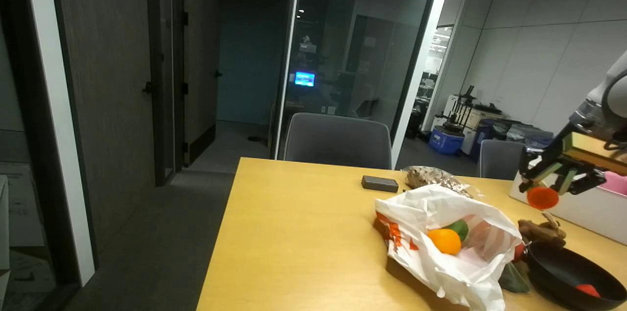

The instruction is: Move all the objects from the bowl into the plastic, one at a time

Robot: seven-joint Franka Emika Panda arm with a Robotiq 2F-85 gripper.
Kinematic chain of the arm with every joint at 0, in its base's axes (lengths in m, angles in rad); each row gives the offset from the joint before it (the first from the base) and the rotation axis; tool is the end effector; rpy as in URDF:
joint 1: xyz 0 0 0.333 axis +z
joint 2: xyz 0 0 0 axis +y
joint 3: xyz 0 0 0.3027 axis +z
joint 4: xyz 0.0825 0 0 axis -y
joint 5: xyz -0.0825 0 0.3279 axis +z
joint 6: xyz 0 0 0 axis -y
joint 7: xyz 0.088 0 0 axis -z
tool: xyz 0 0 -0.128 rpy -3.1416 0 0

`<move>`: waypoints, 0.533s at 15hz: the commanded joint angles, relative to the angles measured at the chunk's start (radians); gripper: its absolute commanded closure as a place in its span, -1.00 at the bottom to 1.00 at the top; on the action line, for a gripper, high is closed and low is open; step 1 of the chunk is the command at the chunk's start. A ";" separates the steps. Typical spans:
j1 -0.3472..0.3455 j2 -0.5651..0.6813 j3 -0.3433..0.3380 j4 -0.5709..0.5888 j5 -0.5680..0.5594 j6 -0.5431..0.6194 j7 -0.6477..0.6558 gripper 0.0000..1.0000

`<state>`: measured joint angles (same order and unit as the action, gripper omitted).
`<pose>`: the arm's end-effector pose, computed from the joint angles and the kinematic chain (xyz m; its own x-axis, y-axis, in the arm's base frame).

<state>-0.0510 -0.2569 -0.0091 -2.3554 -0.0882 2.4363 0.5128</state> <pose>0.4523 -0.0288 0.4613 0.8153 -0.4806 0.3229 -0.4766 -0.8737 -0.0971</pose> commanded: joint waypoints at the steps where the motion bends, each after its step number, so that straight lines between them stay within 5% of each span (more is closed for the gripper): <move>1: 0.073 0.015 0.072 0.011 0.074 0.016 -0.103 0.65; 5: 0.148 0.130 0.090 0.055 0.192 -0.015 -0.292 0.65; 8: 0.142 0.222 0.088 0.088 0.205 -0.068 -0.374 0.65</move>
<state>0.0945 -0.1277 0.0897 -2.3375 0.0942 2.4192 0.2283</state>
